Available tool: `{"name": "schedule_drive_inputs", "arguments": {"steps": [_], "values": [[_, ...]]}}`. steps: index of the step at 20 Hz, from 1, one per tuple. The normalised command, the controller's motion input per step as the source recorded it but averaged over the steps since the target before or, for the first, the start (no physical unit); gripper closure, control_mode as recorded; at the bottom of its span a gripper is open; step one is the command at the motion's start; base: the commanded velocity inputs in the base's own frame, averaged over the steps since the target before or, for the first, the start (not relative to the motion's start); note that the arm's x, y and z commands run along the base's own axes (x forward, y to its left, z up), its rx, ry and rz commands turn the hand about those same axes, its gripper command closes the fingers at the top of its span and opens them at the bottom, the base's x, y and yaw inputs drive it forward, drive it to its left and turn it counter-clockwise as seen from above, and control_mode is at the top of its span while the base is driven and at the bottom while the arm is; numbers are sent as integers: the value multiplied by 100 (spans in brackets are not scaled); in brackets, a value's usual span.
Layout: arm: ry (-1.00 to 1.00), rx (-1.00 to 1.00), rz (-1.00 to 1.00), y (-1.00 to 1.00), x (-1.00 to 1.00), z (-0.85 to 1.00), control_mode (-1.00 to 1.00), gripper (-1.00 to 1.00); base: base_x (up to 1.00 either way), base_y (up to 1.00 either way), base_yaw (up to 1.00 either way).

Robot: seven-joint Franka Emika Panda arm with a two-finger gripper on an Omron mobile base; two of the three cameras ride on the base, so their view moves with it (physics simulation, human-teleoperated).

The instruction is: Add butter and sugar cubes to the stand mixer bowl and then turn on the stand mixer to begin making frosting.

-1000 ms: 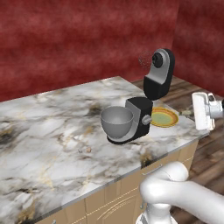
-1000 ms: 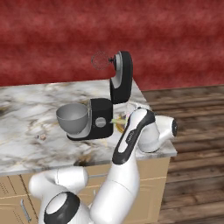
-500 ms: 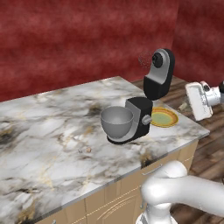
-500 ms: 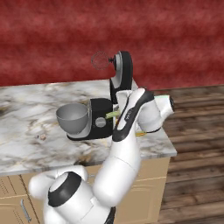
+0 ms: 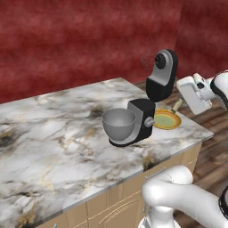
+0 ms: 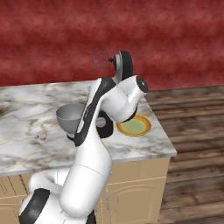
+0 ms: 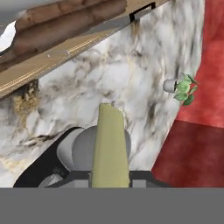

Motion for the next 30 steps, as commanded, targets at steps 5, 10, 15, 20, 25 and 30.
{"name": "schedule_drive_inputs", "arguments": {"steps": [5,10,15,20,25,30], "values": [[-18,-27,-3,72,-21,16,-100,100,0,0,0],[-2,-21,0,29,6,8,-100,100,0,0,0],[3,-20,0,15,25,3,-100,100,0,0,0],[9,-24,-3,27,28,0,-100,100,0,0,0],[4,-22,-11,42,26,0,-100,100,0,0,0],[0,-17,-16,48,19,0,-100,100,0,0,0]]}}
